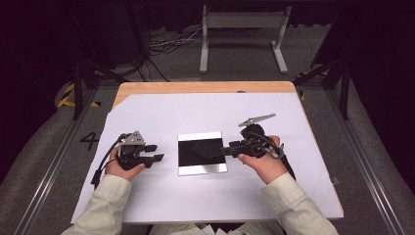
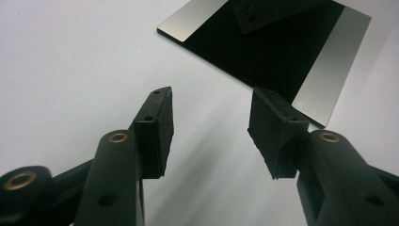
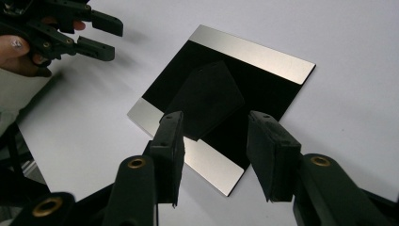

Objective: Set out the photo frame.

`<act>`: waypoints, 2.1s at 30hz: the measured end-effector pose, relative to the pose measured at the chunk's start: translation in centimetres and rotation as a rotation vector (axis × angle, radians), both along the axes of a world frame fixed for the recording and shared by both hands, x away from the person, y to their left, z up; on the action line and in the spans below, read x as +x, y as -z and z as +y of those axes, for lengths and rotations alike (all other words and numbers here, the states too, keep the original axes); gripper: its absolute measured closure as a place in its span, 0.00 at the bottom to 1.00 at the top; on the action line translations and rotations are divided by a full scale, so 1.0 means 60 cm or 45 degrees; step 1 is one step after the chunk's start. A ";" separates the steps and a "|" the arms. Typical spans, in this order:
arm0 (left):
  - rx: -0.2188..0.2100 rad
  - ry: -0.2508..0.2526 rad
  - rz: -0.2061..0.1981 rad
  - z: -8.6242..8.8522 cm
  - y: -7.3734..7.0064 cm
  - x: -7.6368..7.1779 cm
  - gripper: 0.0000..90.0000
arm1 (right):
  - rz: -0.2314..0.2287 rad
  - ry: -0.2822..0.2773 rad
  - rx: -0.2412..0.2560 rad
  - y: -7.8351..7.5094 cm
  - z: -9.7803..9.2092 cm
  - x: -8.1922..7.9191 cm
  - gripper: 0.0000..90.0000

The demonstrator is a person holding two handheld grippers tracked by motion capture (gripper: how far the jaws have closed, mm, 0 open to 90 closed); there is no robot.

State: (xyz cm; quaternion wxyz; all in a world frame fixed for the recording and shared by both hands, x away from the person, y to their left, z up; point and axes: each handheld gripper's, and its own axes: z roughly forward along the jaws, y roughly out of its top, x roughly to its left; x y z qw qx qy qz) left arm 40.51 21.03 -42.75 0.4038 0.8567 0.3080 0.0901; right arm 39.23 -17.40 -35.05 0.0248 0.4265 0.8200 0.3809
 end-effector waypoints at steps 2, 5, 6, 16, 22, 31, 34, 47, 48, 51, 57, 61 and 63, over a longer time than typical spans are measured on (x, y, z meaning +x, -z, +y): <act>-0.001 0.000 0.001 0.000 0.000 0.000 0.56 | 0.014 0.016 0.015 0.000 -0.001 0.001 0.63; -0.001 0.000 0.000 0.000 0.000 0.000 0.56 | 0.029 0.020 0.025 0.000 -0.001 0.000 0.67; -0.001 -0.001 0.000 0.000 0.000 0.000 0.56 | 0.029 0.020 0.025 0.000 -0.001 0.000 0.67; 0.001 0.001 -0.001 0.000 0.000 0.000 0.56 | -0.006 0.029 0.007 0.003 0.008 -0.009 0.74; -0.001 0.001 -0.002 0.000 -0.001 -0.001 0.56 | -0.052 0.075 0.034 0.012 0.014 -0.016 0.72; -0.001 -0.001 0.000 0.000 -0.001 0.000 0.56 | -0.082 0.221 0.191 0.033 0.008 -0.028 0.67; 0.001 -0.002 0.000 0.000 0.000 0.000 0.56 | -0.060 0.238 0.194 0.033 0.007 -0.028 0.67; 0.001 -0.004 0.002 0.000 0.000 0.000 0.56 | 0.070 0.276 0.257 0.034 0.011 -0.025 0.63; 0.001 -0.006 0.003 0.000 0.000 0.000 0.56 | 0.090 0.281 0.271 0.034 0.011 -0.024 0.62; 0.003 -0.006 0.003 0.000 0.000 0.000 0.56 | 0.144 0.300 0.301 0.034 0.011 -0.020 0.61; 0.002 -0.007 0.003 0.000 0.000 0.000 0.56 | 0.217 0.331 0.310 0.038 0.014 -0.010 0.59; 0.003 -0.006 0.002 0.000 0.000 0.001 0.56 | 0.237 0.335 0.294 0.042 0.019 -0.004 0.59; 0.002 -0.006 0.002 0.000 0.000 0.001 0.56 | 0.245 0.339 0.291 0.044 0.020 -0.001 0.59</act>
